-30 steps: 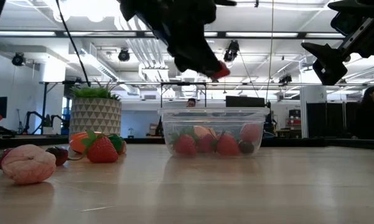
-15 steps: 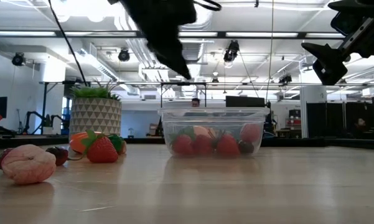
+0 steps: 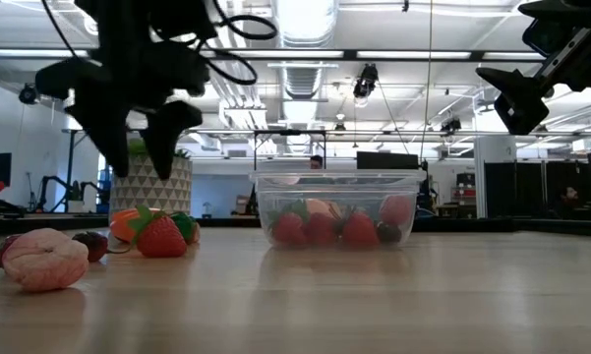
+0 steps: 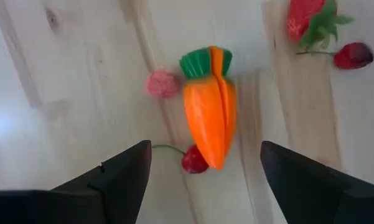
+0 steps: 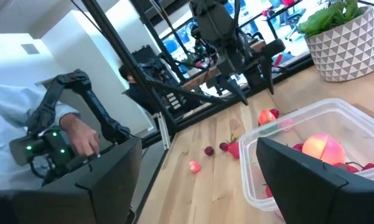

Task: Pick and placing Produce into tupperware
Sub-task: Put the carrot into the transparent container

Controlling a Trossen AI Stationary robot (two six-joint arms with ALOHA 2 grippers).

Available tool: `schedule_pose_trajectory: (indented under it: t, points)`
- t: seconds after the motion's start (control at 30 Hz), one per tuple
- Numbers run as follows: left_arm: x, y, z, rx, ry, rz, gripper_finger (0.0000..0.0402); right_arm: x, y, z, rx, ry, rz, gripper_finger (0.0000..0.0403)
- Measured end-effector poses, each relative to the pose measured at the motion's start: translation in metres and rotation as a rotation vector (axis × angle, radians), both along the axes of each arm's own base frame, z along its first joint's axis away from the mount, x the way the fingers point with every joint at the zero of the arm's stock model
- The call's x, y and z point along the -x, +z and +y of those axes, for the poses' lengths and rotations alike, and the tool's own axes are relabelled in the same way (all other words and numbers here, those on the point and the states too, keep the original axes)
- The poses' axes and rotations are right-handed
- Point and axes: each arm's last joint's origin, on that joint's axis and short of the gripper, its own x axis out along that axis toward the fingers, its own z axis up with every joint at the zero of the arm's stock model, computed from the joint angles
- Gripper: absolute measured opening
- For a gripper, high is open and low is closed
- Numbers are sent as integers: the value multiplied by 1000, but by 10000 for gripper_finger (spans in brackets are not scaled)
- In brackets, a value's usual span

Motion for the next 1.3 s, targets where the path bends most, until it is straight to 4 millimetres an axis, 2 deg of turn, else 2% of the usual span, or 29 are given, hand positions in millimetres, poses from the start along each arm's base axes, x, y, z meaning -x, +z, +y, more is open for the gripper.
schedule_pose_trajectory:
  t: [0.13, 0.23, 0.4, 0.8, 0.93, 1.3]
  points:
    - [14, -10, -8, 0, -33, -26, 286, 0, 0, 0, 0, 0, 0, 311]
    - [17, -15, -11, 9, -42, -57, 286, 0, 0, 0, 0, 0, 0, 313]
    - [10, -21, -12, 28, 40, -96, 286, 0, 0, 0, 0, 0, 0, 309]
    - [-4, -60, -13, 16, 114, 47, 282, 0, 0, 0, 0, 0, 0, 313]
    - [-9, -64, -13, 20, 114, 21, 259, 0, 0, 0, 0, 0, 0, 311]
    - [-13, -64, -13, 2, 120, -18, 152, 0, 0, 0, 0, 0, 0, 309]
